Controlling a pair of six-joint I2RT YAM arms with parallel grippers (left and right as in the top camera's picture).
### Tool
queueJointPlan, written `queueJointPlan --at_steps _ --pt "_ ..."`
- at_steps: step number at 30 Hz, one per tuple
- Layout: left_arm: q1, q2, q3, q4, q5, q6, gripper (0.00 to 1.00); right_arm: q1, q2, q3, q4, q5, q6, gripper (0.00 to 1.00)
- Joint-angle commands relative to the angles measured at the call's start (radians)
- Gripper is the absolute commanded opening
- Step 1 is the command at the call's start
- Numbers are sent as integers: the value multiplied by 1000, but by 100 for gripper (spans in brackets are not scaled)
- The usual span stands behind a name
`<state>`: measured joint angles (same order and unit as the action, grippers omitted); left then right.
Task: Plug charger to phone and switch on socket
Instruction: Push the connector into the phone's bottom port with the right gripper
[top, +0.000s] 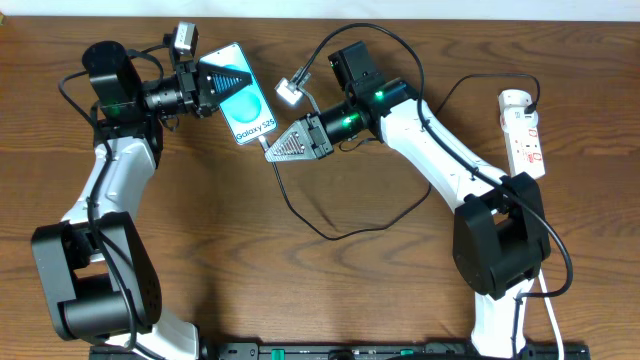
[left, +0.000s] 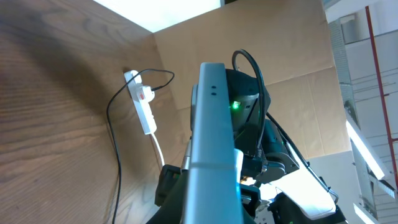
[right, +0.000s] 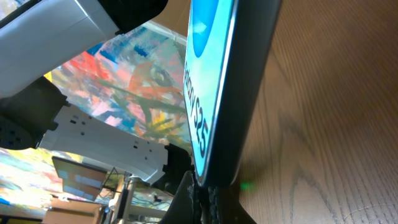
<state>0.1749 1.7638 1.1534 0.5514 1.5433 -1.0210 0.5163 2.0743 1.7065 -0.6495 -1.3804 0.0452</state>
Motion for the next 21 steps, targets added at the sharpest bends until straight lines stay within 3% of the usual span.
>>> queueJointPlan --at_steps 1,21 --pt "3 -6 12 12 27 6 7 -2 7 13 4 -25 7 2" --pt "2 -6 12 12 27 6 7 13 7 13 11 -25 7 2"
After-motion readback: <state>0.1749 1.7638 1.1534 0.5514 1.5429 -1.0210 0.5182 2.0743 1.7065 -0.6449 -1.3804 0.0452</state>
